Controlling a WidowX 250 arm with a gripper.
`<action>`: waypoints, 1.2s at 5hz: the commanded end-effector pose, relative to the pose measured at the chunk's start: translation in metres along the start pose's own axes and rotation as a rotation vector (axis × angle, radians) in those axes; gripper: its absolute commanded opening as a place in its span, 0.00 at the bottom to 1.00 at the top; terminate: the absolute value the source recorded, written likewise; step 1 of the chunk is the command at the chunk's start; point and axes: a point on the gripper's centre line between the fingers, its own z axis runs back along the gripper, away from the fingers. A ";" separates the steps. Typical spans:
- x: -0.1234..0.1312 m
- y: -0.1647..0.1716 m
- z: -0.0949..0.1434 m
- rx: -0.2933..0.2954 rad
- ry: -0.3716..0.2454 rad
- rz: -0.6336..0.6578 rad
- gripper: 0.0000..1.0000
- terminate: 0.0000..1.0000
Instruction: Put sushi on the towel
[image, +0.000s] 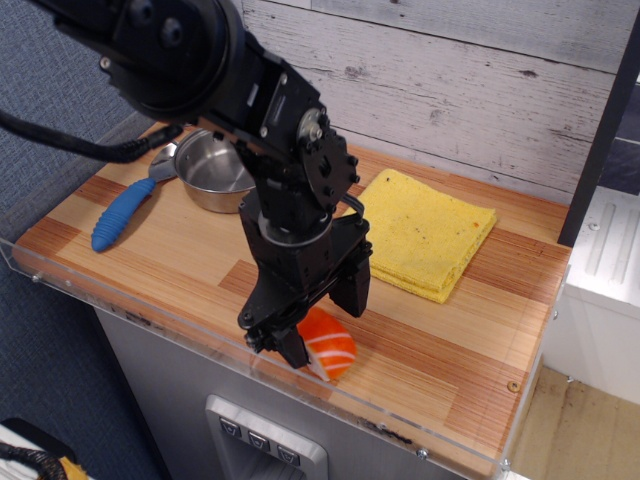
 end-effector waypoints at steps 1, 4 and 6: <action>-0.004 -0.004 0.004 -0.026 -0.005 0.060 0.00 0.00; -0.001 -0.008 0.016 -0.023 -0.001 0.022 0.00 0.00; 0.014 -0.028 0.050 -0.136 -0.012 0.030 0.00 0.00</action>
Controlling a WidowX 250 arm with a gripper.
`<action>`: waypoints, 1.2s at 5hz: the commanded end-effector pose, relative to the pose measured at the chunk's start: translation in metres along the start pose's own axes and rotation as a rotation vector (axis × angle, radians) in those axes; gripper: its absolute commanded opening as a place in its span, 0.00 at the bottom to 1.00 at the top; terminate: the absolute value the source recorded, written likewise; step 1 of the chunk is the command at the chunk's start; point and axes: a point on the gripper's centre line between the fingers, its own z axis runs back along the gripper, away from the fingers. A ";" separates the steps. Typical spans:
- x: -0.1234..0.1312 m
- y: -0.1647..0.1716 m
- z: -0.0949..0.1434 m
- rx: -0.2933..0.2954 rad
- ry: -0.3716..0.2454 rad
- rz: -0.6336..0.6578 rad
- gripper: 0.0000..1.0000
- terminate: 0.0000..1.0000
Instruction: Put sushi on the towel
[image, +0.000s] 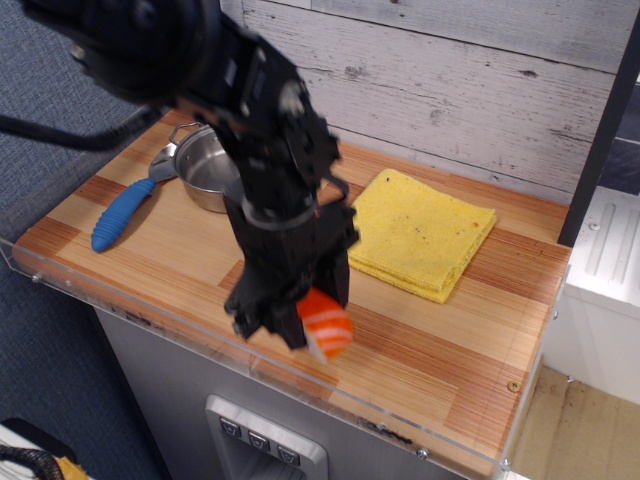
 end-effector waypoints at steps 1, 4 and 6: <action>0.012 -0.041 0.031 -0.145 -0.054 -0.023 0.00 0.00; 0.021 -0.114 0.005 -0.125 -0.091 -0.084 0.00 0.00; 0.016 -0.150 -0.016 -0.083 -0.065 -0.099 0.00 0.00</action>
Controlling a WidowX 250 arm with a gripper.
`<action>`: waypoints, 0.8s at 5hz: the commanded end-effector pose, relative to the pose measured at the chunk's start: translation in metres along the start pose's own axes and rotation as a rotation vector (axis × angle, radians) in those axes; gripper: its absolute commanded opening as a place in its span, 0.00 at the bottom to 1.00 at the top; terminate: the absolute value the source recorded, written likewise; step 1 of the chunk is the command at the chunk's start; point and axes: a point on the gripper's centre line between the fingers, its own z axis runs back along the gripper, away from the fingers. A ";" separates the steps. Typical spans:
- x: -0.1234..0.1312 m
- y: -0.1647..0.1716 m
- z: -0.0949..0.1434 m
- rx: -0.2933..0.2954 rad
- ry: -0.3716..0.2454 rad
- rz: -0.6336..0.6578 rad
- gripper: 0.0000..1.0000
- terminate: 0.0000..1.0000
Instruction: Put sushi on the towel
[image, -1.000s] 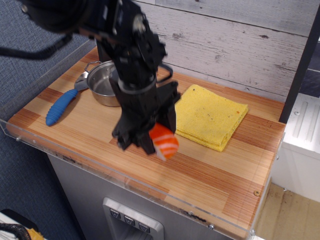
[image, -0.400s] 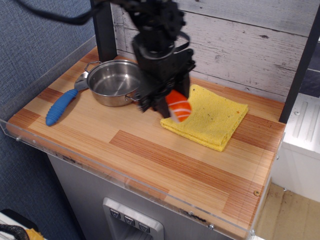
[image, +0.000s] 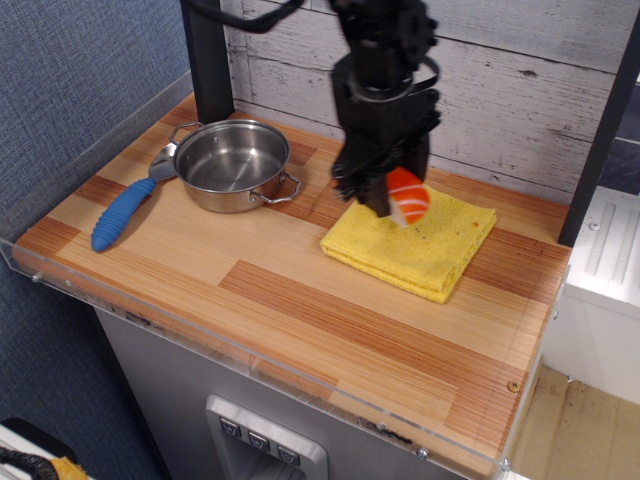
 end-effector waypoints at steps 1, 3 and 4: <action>-0.006 -0.028 -0.004 0.011 0.006 -0.021 0.00 0.00; -0.006 -0.025 -0.003 0.027 0.017 -0.037 1.00 0.00; -0.006 -0.026 0.005 0.015 0.010 -0.094 1.00 0.00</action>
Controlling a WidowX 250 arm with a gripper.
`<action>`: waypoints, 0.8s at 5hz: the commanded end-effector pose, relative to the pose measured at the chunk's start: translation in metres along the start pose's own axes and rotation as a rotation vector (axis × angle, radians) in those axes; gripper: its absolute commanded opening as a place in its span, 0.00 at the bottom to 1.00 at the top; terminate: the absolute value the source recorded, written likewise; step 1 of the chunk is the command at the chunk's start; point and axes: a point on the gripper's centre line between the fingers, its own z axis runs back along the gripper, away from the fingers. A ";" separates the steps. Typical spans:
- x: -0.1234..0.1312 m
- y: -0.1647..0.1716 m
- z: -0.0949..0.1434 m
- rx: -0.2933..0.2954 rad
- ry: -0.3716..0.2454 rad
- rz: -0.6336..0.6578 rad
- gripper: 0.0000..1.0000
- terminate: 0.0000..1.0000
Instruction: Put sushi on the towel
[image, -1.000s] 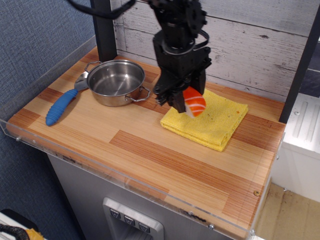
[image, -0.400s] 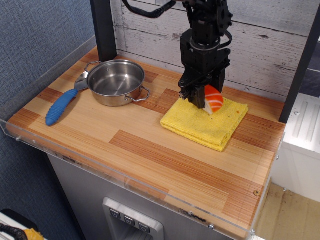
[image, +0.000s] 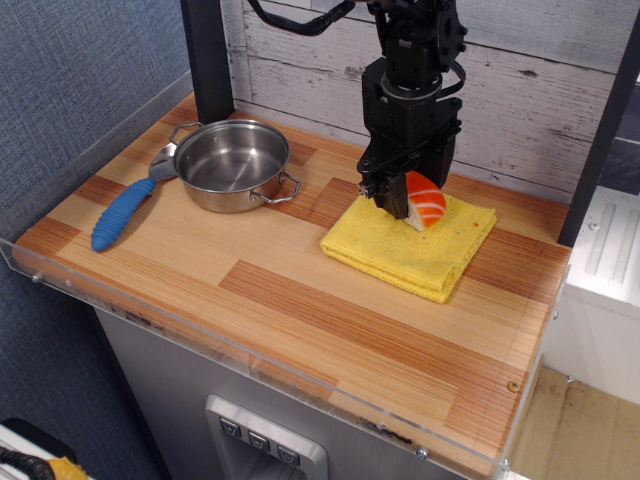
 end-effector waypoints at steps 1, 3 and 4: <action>-0.003 -0.012 0.039 -0.110 -0.053 -0.114 1.00 0.00; -0.003 -0.002 0.065 -0.084 -0.139 -0.377 1.00 0.00; -0.013 0.011 0.076 -0.057 -0.135 -0.641 1.00 0.00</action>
